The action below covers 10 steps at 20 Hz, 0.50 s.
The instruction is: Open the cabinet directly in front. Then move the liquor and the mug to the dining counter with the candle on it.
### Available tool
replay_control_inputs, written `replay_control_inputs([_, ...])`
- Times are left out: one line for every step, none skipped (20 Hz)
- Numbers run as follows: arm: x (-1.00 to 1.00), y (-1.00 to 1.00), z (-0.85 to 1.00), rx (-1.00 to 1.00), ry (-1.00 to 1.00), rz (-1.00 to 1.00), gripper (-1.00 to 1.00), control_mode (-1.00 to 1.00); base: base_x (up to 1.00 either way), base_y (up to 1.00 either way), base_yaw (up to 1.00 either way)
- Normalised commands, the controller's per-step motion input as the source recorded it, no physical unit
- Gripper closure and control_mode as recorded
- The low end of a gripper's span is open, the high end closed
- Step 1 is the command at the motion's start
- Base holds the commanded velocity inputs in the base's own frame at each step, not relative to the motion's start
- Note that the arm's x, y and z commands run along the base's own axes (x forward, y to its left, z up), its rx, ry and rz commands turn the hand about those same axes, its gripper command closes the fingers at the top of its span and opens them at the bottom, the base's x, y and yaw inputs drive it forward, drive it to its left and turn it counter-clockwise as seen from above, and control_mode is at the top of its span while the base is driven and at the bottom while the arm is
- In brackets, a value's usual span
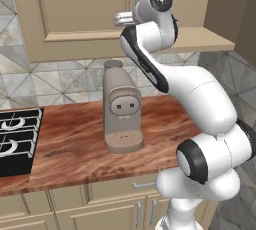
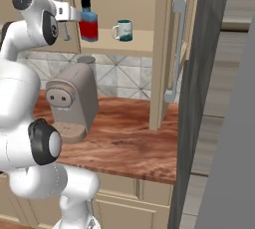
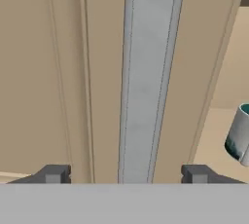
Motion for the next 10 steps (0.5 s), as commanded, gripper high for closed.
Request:
replay_control_inputs([0.0, 0.0, 0.0, 0.0, 0.0, 0.0, 1.0, -1.0, 0.0, 0.0, 0.0])
replay_control_inputs([0.0, 0.0, 0.0, 0.0, 0.0, 0.0, 1.0, -1.0, 0.0, 0.0, 0.0])
replay_control_inputs([0.0, 0.0, 0.0, 0.0, 0.0, 0.0, 1.0, -1.0, 0.0, 0.0, 0.0])
replay_control_inputs([0.0, 0.0, 0.0, 0.0, 0.0, 0.0, 1.0, -1.0, 0.0, 0.0, 0.0])
replay_control_inputs([0.0, 0.0, 0.0, 0.0, 0.0, 0.0, 1.0, -1.0, 0.0, 0.0, 0.0])
replay_control_inputs([0.0, 0.0, 0.0, 0.0, 0.0, 0.0, 1.0, -1.0, 0.0, 0.0, 0.0])
replay_control_inputs([-0.04, 0.0, 0.0, 0.0, 0.0, 0.0, 1.0, -1.0, 0.0, 0.0, 0.0])
replay_control_inputs([-0.14, 0.04, 0.0, 0.0, 0.0, 0.0, 1.0, -1.0, 0.0, 0.0, 0.0])
replay_control_inputs([-0.36, 0.16, -0.09, 0.0, -0.02, 0.0, 1.0, -1.0, 0.0, 0.0, 0.0])
replay_control_inputs([-0.54, 0.26, -0.19, 0.0, -0.03, 0.0, 1.0, -1.0, 0.0, 0.0, 0.0])
